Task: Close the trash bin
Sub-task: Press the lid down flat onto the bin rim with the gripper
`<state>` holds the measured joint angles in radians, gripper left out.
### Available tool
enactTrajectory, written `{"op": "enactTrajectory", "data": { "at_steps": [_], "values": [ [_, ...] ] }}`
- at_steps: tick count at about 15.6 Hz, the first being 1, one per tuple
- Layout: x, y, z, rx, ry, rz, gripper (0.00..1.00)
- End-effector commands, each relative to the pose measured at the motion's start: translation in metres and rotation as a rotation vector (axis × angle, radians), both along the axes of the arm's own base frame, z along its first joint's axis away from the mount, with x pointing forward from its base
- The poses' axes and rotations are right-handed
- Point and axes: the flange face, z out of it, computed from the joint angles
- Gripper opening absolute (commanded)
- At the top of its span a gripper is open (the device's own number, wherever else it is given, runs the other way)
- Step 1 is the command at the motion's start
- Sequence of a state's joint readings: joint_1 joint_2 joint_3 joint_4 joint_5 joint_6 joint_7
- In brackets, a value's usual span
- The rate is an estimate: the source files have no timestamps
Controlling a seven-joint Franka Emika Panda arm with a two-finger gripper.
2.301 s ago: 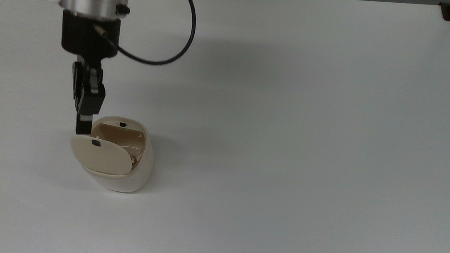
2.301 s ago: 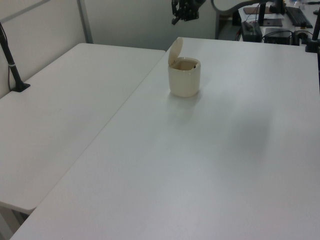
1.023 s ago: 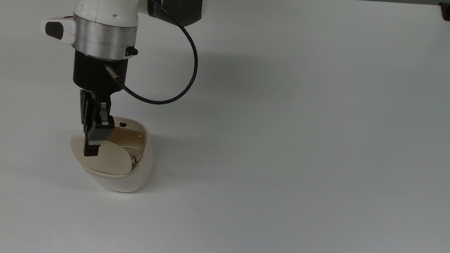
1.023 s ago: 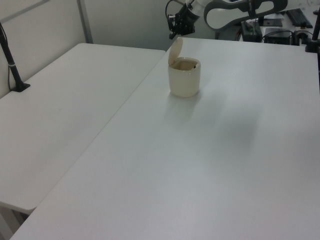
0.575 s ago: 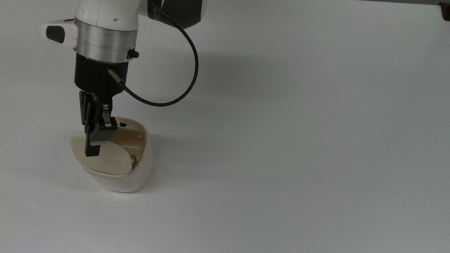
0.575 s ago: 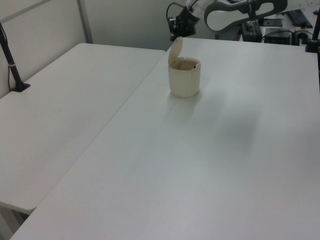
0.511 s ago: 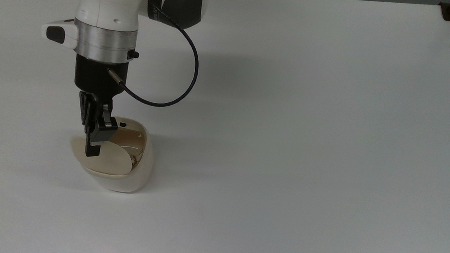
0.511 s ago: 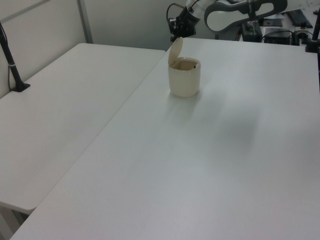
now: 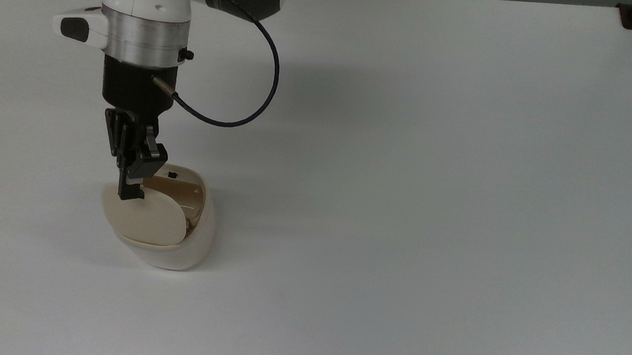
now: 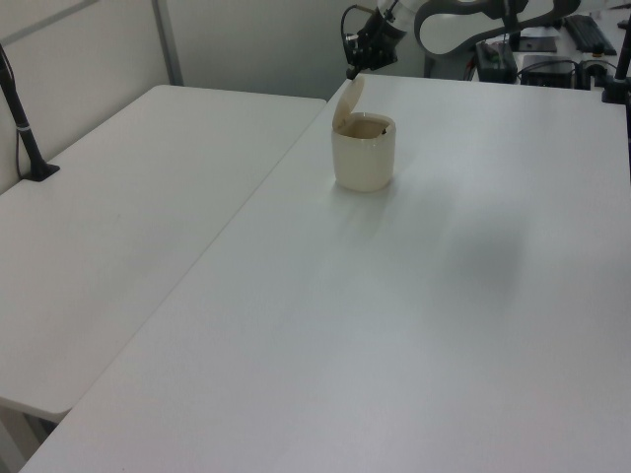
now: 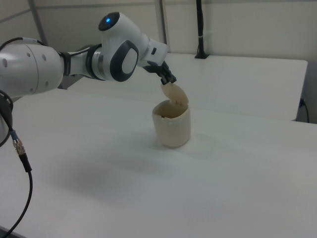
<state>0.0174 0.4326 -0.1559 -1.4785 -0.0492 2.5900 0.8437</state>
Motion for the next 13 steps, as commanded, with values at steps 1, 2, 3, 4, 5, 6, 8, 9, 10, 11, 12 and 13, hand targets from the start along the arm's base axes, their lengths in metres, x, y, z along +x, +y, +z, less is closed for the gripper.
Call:
{"op": "enactTrajectory", "data": {
  "at_steps": [1,2,3,4,5,6,8,9,10,11,12,13],
  "values": [
    [-0.016,-0.001,-0.006,-0.050,0.094,0.067,0.00],
    [-0.016,0.001,-0.009,-0.052,0.108,0.075,0.00],
    [-0.017,0.003,-0.016,-0.055,0.121,0.084,0.00],
    [-0.018,0.005,-0.022,-0.062,0.134,0.099,0.00],
    [-0.020,0.004,-0.029,-0.068,0.150,0.111,0.00],
    [-0.021,0.005,-0.034,-0.072,0.162,0.121,0.00],
    [-0.024,0.008,-0.046,-0.084,0.201,0.149,0.00],
    [-0.026,0.009,-0.053,-0.087,0.224,0.160,0.00],
    [-0.026,0.009,-0.054,-0.093,0.233,0.171,0.00],
    [-0.027,0.009,-0.056,-0.096,0.240,0.178,0.00],
    [-0.027,0.009,-0.057,-0.098,0.244,0.182,0.00],
    [-0.029,0.009,-0.061,-0.097,0.264,0.186,0.00]
  ]
}}
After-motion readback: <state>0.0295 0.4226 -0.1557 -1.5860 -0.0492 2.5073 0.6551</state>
